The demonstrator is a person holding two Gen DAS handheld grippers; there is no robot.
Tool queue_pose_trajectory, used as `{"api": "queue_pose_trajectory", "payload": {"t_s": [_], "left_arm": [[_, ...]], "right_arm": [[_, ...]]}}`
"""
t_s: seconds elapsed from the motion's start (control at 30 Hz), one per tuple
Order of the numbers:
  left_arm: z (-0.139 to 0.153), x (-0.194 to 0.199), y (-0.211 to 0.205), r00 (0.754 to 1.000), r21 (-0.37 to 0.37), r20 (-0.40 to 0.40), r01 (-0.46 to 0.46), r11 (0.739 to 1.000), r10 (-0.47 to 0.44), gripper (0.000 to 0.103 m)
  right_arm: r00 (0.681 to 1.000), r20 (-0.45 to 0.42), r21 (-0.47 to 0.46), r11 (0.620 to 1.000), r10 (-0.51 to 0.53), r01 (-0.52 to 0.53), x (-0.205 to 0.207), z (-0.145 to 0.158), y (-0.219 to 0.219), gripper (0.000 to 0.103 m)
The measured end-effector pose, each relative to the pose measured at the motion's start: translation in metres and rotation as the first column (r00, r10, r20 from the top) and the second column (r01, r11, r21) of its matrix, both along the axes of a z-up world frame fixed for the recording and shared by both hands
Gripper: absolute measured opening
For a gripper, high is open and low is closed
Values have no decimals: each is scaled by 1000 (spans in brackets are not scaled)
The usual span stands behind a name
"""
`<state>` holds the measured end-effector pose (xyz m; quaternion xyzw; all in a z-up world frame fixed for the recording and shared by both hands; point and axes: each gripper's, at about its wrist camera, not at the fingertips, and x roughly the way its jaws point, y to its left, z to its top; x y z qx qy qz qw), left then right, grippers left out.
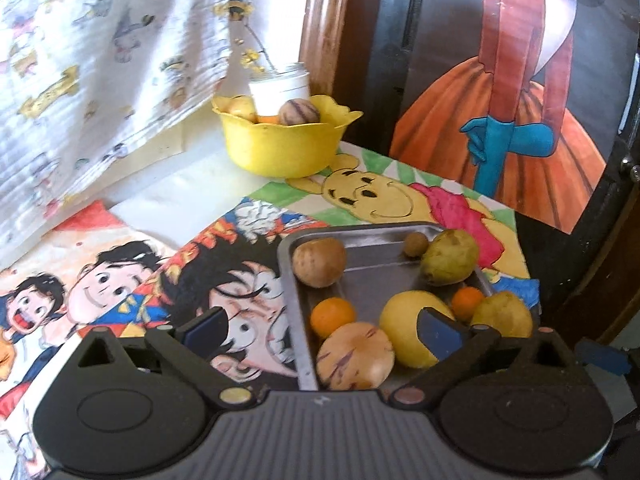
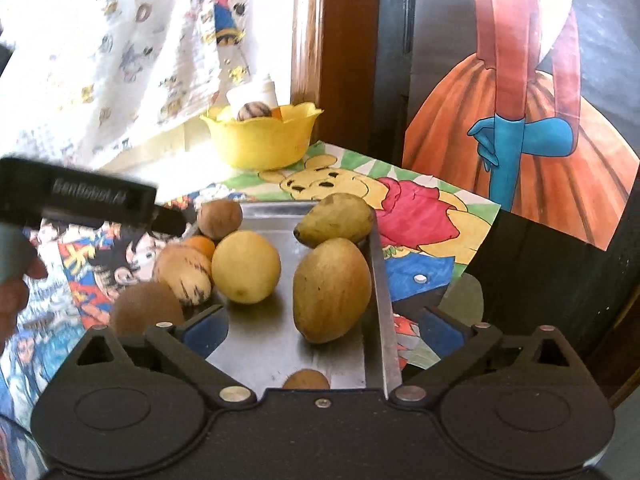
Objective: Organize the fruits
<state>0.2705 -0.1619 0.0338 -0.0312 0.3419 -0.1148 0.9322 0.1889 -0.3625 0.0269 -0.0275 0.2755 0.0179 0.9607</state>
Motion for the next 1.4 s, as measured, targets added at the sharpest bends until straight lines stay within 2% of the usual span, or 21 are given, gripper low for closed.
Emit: {"api": "queue_pose_trajectory", "payload": {"t_s": [0.23, 0.4, 0.5, 0.67, 0.77, 1.03, 1.4], "left_arm": [[-3, -22, 19, 997, 8, 34, -72, 997, 72, 102], [-7, -47, 30, 988, 1, 108, -114, 994, 113, 102], [-4, -67, 35, 978, 41, 138, -162, 986, 155, 102], [10, -110, 50, 968, 6, 166, -194, 981, 191, 102], [17, -133, 52, 962, 50, 188, -211, 976, 198, 103], [30, -186, 61, 946, 21, 246, -222, 975, 210, 103], [26, -242, 84, 933, 24, 302, -212, 977, 195, 103]], "right_arm": [[995, 97, 28, 999, 28, -31, -9, 4, 4, 102], [978, 207, -5, 1000, 31, -31, -30, 4, 9, 102], [965, 260, -14, 1000, 26, -23, -51, 7, 16, 102], [963, 267, -13, 999, 35, -33, -90, 20, 29, 102], [958, 285, -4, 999, 37, -37, -111, 27, 34, 102], [939, 341, 8, 999, 34, -39, -162, 42, 42, 102], [928, 370, 17, 998, 45, -55, -213, 35, 67, 102]]}}
